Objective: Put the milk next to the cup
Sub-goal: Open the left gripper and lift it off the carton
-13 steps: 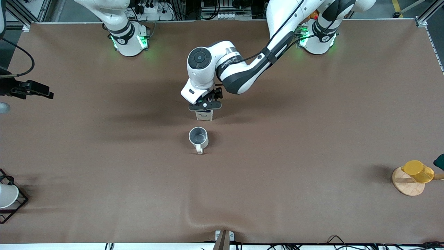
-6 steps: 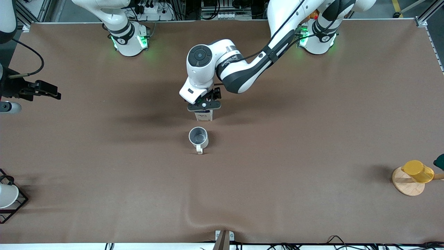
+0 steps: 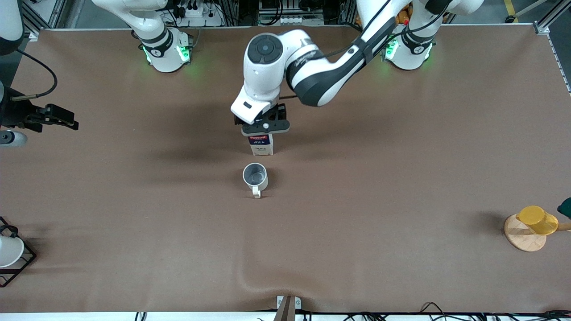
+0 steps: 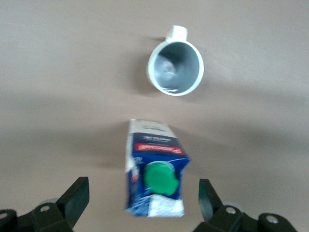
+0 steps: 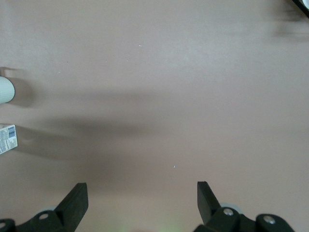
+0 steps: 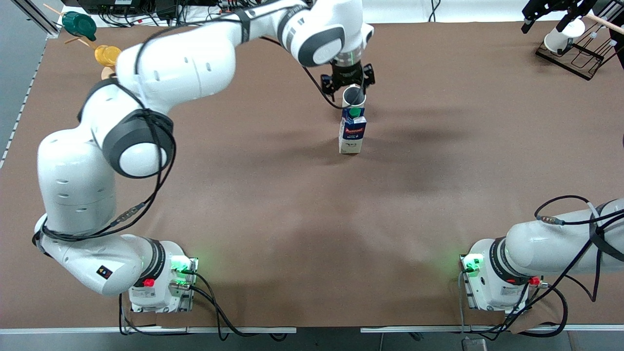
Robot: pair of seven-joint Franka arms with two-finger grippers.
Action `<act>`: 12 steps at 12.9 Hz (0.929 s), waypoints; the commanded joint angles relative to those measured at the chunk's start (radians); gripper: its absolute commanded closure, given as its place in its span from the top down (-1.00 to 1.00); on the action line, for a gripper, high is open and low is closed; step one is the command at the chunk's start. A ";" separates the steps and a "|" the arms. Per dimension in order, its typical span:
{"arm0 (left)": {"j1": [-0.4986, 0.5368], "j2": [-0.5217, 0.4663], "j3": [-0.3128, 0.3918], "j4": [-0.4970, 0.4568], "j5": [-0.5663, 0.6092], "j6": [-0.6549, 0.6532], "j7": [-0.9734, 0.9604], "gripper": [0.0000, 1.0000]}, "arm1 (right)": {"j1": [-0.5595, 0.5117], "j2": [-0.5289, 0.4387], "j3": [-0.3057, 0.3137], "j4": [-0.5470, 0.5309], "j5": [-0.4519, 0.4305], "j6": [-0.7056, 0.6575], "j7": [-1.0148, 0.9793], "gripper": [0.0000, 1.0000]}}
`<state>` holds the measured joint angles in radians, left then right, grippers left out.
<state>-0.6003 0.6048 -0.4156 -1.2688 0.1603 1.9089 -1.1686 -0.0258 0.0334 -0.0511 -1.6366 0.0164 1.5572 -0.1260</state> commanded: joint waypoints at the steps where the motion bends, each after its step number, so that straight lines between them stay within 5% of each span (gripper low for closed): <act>1: 0.075 -0.130 0.012 -0.058 -0.013 -0.153 -0.014 1.00 | 0.015 -0.023 -0.010 -0.008 -0.007 -0.009 0.009 1.00; 8: 0.279 -0.278 0.014 -0.084 0.004 -0.402 0.007 1.00 | 0.014 -0.021 -0.013 -0.008 -0.012 0.003 0.008 1.00; 12: 0.384 -0.414 0.008 -0.233 0.058 -0.429 0.123 1.00 | 0.006 -0.024 -0.019 -0.006 -0.013 0.012 0.008 1.00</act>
<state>-0.2606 0.2883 -0.4024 -1.3825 0.2048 1.4750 -1.1081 -0.0248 0.0320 -0.0623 -1.6347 0.0164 1.5632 -0.1254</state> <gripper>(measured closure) 0.000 0.000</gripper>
